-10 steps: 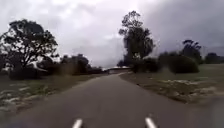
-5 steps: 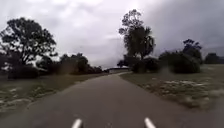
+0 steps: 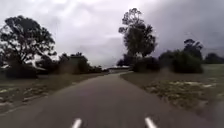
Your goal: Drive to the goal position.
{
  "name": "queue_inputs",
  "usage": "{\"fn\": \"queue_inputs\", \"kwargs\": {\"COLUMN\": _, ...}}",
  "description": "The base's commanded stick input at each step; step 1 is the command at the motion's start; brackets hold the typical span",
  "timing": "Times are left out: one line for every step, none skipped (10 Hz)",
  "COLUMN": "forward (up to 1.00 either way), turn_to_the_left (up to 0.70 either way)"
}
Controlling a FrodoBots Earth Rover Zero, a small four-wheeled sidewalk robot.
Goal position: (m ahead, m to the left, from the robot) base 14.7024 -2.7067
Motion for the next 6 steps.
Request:
{"fn": "queue_inputs", "kwargs": {"forward": 0.84, "turn_to_the_left": 0.03}}
{"fn": "queue_inputs", "kwargs": {"forward": 0.84, "turn_to_the_left": 0.04}}
{"fn": "queue_inputs", "kwargs": {"forward": 0.84, "turn_to_the_left": 0.17}}
{"fn": "queue_inputs", "kwargs": {"forward": 0.84, "turn_to_the_left": 0.31}}
{"fn": "queue_inputs", "kwargs": {"forward": 0.84, "turn_to_the_left": 0.33}}
{"fn": "queue_inputs", "kwargs": {"forward": 0.84, "turn_to_the_left": 0.22}}
